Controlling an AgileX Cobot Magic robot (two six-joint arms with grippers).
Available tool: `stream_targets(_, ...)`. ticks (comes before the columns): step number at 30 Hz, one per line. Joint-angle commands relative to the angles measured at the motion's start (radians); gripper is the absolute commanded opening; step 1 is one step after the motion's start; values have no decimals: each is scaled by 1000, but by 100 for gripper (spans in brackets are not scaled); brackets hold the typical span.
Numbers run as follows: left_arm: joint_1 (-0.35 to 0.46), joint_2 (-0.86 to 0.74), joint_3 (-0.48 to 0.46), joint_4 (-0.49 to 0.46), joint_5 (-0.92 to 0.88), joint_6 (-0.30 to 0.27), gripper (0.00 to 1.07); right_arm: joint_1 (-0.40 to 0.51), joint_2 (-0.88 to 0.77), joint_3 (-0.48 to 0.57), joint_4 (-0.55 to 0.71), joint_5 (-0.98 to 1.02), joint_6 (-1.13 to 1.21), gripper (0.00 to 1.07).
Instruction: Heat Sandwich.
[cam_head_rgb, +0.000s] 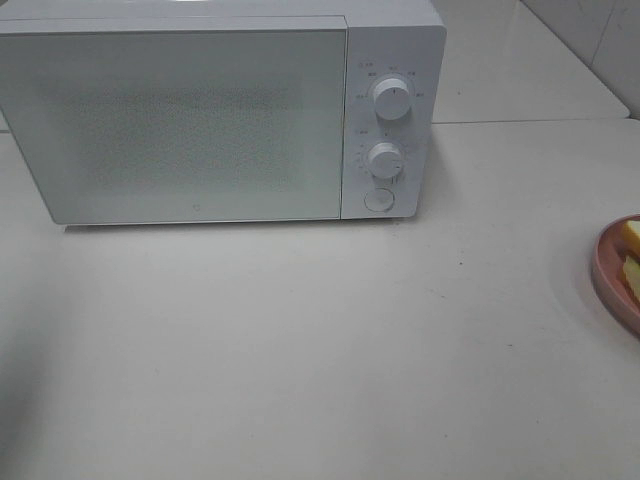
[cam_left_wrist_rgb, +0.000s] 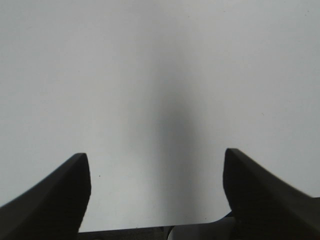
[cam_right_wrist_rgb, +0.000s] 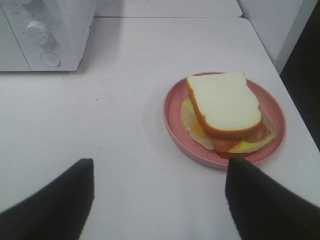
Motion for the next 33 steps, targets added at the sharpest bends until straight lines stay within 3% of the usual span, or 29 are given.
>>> stream_targets(1, 3, -111, 75, 10, 14, -42, 71, 2, -24, 1, 2, -11, 3, 71)
stream_targets(3, 3, -207, 146, 26, 13, -80, 71, 2, -24, 1, 2, -11, 3, 71)
stream_targets(9, 3, -369, 248, 74, 19, -121, 71, 2, -24, 1, 2, -11, 3, 71)
stream_targets(14, 3, -476, 301, 85, 20, -129, 71, 2, -24, 1, 2, -11, 3, 71)
stream_targets(33, 3, -772, 318, 107, 7, -129, 71, 2, -24, 1, 2, -11, 3, 71)
